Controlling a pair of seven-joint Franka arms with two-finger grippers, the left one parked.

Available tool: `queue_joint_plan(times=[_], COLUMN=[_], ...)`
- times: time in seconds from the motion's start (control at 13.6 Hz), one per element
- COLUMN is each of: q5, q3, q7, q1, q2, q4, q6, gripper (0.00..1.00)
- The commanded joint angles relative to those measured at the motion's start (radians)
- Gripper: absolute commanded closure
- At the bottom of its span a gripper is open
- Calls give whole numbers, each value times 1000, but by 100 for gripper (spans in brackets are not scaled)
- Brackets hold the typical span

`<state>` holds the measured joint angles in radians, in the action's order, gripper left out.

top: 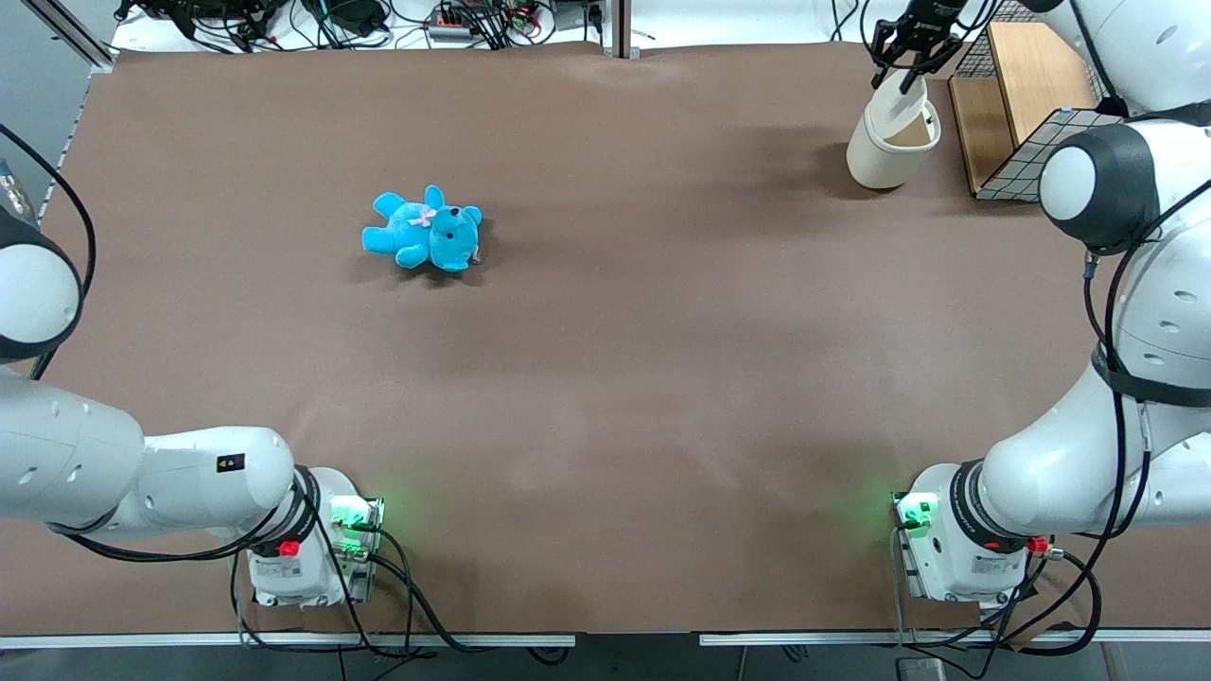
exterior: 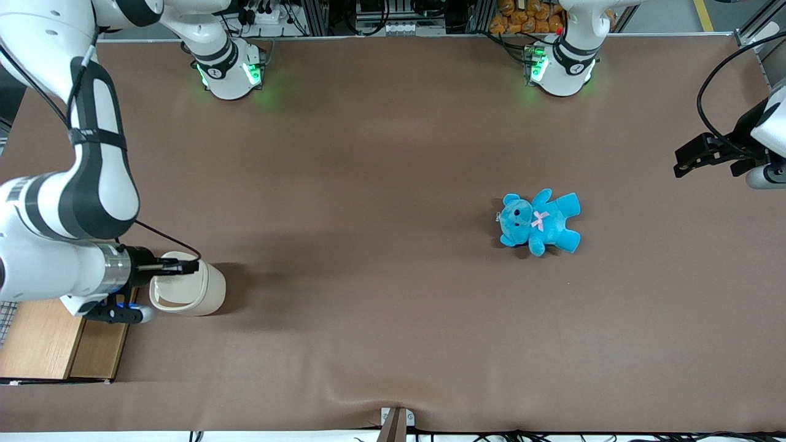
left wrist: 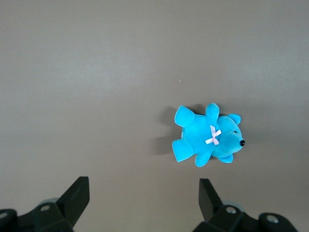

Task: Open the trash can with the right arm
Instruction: 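Raise the right gripper away from the opened trash can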

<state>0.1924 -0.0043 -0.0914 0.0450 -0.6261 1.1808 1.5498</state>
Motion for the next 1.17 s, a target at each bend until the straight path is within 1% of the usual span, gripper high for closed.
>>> queue_joint_plan(times=[0.0,0.15,0.29,0.51,0.88,1.03,1.1], q5=[5,-7,-63,-73,-146,-140,-143], q3=[-3,-9,-8,-8,-6,-11,-13], q7=[-8,-10,-8,-19,-7,-5,-5], q1=[-14,-24,-28,-51,-53,-56,-56], q2=[38,94,127,213,322,380,435], q4=[-16,-20,-32,-36,-30,3,66], q6=[-81,-134,-183,-253,-269,-264,-228], gripper=[0,0,0,0,0,0,0])
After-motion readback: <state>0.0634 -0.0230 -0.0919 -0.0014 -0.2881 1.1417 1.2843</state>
